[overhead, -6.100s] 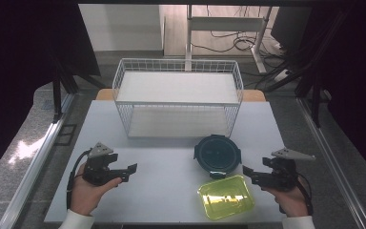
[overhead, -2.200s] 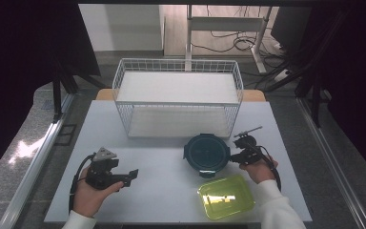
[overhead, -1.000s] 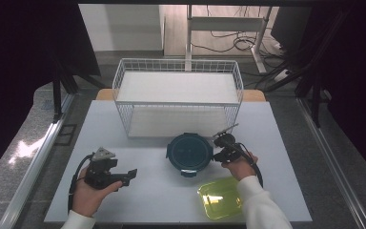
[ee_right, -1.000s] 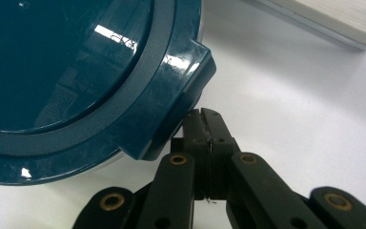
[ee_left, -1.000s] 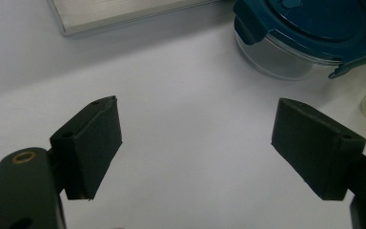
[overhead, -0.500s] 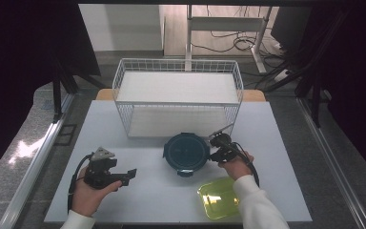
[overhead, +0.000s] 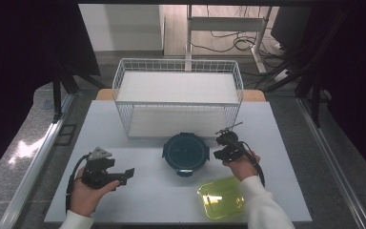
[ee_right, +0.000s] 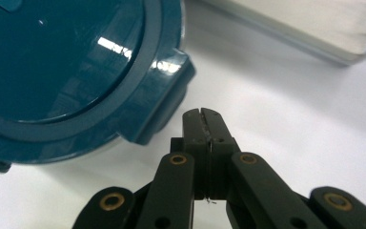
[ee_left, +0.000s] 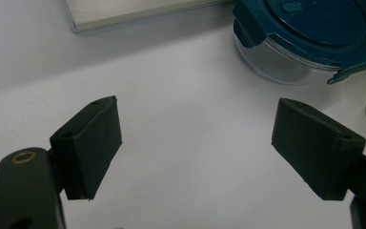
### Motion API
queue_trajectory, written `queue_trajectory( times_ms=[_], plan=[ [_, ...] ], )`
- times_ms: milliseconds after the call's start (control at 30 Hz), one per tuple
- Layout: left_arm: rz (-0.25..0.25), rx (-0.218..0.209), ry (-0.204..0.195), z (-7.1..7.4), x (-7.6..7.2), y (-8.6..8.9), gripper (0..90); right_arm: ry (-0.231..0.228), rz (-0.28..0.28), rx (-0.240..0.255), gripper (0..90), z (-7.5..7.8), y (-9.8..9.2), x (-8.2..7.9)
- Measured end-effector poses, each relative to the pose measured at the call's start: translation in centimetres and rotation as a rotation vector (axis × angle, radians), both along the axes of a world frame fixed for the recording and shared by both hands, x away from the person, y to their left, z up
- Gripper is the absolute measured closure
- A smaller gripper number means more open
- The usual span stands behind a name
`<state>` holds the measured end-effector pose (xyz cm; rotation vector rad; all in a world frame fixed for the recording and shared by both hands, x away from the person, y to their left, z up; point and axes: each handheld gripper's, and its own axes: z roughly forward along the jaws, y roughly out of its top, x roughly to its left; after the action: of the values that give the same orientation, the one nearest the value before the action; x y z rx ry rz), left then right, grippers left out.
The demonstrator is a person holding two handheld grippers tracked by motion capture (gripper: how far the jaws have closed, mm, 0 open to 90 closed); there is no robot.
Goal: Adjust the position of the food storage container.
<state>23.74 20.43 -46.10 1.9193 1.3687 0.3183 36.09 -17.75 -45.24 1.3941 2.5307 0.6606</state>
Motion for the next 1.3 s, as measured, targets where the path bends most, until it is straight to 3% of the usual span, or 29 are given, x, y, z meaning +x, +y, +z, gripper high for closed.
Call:
queue_trajectory(
  times_ms=[133,167,300,367,500,567,633,667,733,767,800,900,933,1067,1300],
  plan=[
    [0.001,0.001,-0.002,0.0,0.0,-0.1,16.9,-0.018,-0.013,0.042,88.9,0.8,-0.9,-0.6],
    [0.000,0.003,-0.003,0.0,0.0,-0.2,16.9,-0.030,-0.019,0.085,88.9,1.4,-1.7,-1.2],
    [0.007,0.020,-0.016,0.1,-0.1,-0.4,16.9,-0.046,-0.019,0.125,88.9,1.9,-2.6,-2.0],
    [0.000,0.016,-0.032,0.3,-0.2,-0.7,16.9,-0.059,-0.020,0.169,88.8,2.2,-3.6,-2.9],
    [-0.003,0.010,-0.030,0.4,-0.2,-0.7,16.9,-0.071,-0.019,0.210,88.6,2.7,-4.4,-3.8],
    [0.000,0.004,-0.028,0.4,-0.2,-0.6,16.9,-0.075,-0.002,0.273,78.8,3.1,-5.1,-4.6],
    [0.002,-0.002,-0.031,0.4,-0.2,-0.6,16.9,-0.064,0.017,0.335,63.2,3.2,-5.6,-5.1],
    [0.004,-0.007,-0.032,0.4,-0.2,-0.6,16.9,-0.064,0.017,0.335,63.2,3.2,-5.6,-5.1],
    [0.005,-0.014,-0.041,0.5,-0.2,-0.6,17.0,-0.071,0.008,0.413,46.8,3.0,-6.2,-5.8],
    [0.001,-0.019,-0.042,0.5,-0.2,-0.7,17.0,-0.079,0.004,0.427,42.9,3.0,-6.2,-6.0],
    [0.001,-0.019,-0.042,0.5,-0.2,-0.7,17.0,-0.079,0.004,0.427,42.9,3.0,-6.2,-6.0],
    [-0.007,-0.033,-0.046,0.6,-0.3,-0.7,16.9,-0.100,0.000,0.406,30.5,3.0,-6.2,-6.4],
    [-0.006,-0.041,-0.049,0.6,-0.3,-0.7,16.9,-0.142,-0.027,0.391,26.2,3.1,-6.1,-6.8],
    [-0.007,-0.059,-0.048,0.6,-0.3,-0.6,17.0,-0.142,-0.030,0.417,20.9,3.4,-6.1,-6.9],
    [-0.030,-0.081,-0.044,1.1,-0.1,-1.1,15.9,-0.165,-0.053,0.410,15.7,3.9,-6.0,-6.9]
  ],
)
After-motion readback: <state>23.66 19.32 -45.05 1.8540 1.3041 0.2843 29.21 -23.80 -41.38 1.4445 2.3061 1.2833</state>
